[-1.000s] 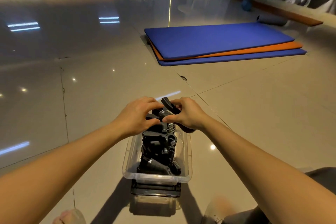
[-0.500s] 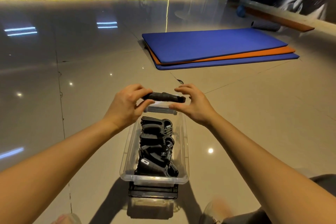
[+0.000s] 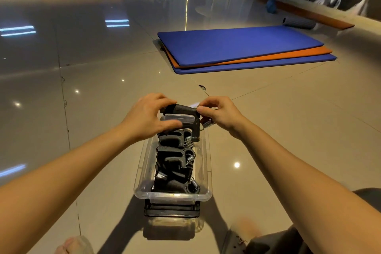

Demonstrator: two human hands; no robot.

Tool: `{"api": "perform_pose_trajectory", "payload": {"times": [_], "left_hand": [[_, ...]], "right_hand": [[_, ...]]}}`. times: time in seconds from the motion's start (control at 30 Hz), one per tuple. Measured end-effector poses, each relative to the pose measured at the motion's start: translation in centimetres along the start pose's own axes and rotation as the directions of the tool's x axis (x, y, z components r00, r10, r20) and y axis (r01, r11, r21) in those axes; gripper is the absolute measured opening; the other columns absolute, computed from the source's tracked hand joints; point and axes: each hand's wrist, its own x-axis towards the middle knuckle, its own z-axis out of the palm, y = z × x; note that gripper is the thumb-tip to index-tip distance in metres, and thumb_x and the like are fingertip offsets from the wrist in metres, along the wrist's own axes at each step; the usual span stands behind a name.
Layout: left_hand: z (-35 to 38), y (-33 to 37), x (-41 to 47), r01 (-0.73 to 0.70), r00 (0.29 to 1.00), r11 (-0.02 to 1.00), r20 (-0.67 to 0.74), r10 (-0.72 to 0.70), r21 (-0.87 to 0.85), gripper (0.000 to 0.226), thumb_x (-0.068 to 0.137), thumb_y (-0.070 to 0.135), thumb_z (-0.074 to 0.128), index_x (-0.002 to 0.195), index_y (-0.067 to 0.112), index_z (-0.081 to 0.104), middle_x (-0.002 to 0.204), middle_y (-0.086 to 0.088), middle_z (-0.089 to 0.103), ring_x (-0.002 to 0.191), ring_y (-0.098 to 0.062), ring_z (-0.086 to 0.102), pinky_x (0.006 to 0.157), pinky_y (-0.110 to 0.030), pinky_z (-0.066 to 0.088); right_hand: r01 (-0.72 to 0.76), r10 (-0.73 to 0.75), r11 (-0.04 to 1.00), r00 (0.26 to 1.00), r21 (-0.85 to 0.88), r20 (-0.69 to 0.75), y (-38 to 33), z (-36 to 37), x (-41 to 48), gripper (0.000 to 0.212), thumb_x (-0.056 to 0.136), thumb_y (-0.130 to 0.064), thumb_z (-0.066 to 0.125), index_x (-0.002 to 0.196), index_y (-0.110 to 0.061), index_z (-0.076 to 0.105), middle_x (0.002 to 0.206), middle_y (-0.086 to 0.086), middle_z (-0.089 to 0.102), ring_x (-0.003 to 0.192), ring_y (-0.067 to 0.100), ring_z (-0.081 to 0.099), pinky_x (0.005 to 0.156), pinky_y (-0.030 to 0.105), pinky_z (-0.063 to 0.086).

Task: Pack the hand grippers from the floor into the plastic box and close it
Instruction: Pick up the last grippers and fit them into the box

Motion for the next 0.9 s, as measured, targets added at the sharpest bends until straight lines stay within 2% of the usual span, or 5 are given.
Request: {"api": "perform_pose_trajectory", "payload": {"times": [0.17, 0.53, 0.7, 0.8, 0.9], "left_hand": [[1.9, -0.9, -0.6, -0.106, 0.994, 0.979, 0.024, 0.103, 0.174, 0.084, 0.074, 0.064, 0.073, 0.146, 0.029, 0.046, 0.136, 0.005, 0.054, 0.126, -0.015, 0.043, 0.109, -0.039, 0.032], [4.4, -2.1, 0.0, -0.091, 0.991, 0.982, 0.116, 0.072, 0.163, 0.074, 0.074, 0.061, 0.07, 0.138, 0.031, 0.051, 0.122, 0.011, 0.055, 0.111, -0.01, 0.047, 0.09, -0.035, 0.049], [6.5, -3.7, -0.5, 0.012, 0.988, 0.988, 0.149, -0.035, 0.157, 0.073, 0.073, 0.056, 0.074, 0.137, 0.029, 0.051, 0.125, 0.008, 0.053, 0.114, -0.012, 0.048, 0.092, -0.035, 0.05], [8.7, -3.9, -1.6, -0.001, 0.976, 0.989, 0.217, -0.032, 0.148, 0.069, 0.074, 0.052, 0.075, 0.135, 0.027, 0.055, 0.12, 0.009, 0.051, 0.109, -0.009, 0.047, 0.086, -0.027, 0.049], [10.4, -4.9, -1.9, 0.094, 0.968, 0.99, 0.223, -0.115, 0.104, 0.072, 0.074, 0.047, 0.079, 0.137, 0.021, 0.056, 0.123, 0.006, 0.052, 0.108, -0.01, 0.048, 0.088, -0.027, 0.048]], "right_hand": [[-0.166, 0.152, 0.957, 0.985, 0.237, 0.078, 1.7, 0.2, 0.3, 0.014, 0.095, -0.017, 0.069, 0.099, -0.004, 0.072, 0.086, 0.01, 0.07, 0.076, 0.022, 0.069, 0.073, 0.039, 0.061], [-0.313, 0.299, 0.905, 0.95, 0.288, 0.093, 4.0, 1.8, 0.9, 0.018, 0.095, -0.009, 0.067, 0.107, 0.004, 0.068, 0.096, 0.019, 0.068, 0.079, 0.027, 0.07, 0.074, 0.045, 0.063], [-0.318, 0.316, 0.94, 0.948, -0.123, -0.032, 7.5, 2.1, 0.7, 0.025, 0.097, -0.014, 0.065, 0.116, 0.002, 0.062, 0.099, 0.019, 0.07, 0.075, 0.027, 0.071, 0.071, 0.049, 0.063], [-0.347, 0.385, 0.818, 0.923, -0.458, -0.01, 10.0, 3.0, 0.2, 0.045, 0.093, -0.031, 0.07, 0.127, -0.004, 0.057, 0.1, 0.013, 0.069, 0.076, 0.028, 0.072, 0.067, 0.045, 0.063], [-0.367, 0.452, 0.76, 0.891, -0.536, 0.031, 11.0, 3.8, 0.0, 0.046, 0.095, -0.029, 0.069, 0.129, -0.002, 0.057, 0.094, 0.015, 0.07, 0.077, 0.028, 0.073, 0.066, 0.043, 0.064]]}}
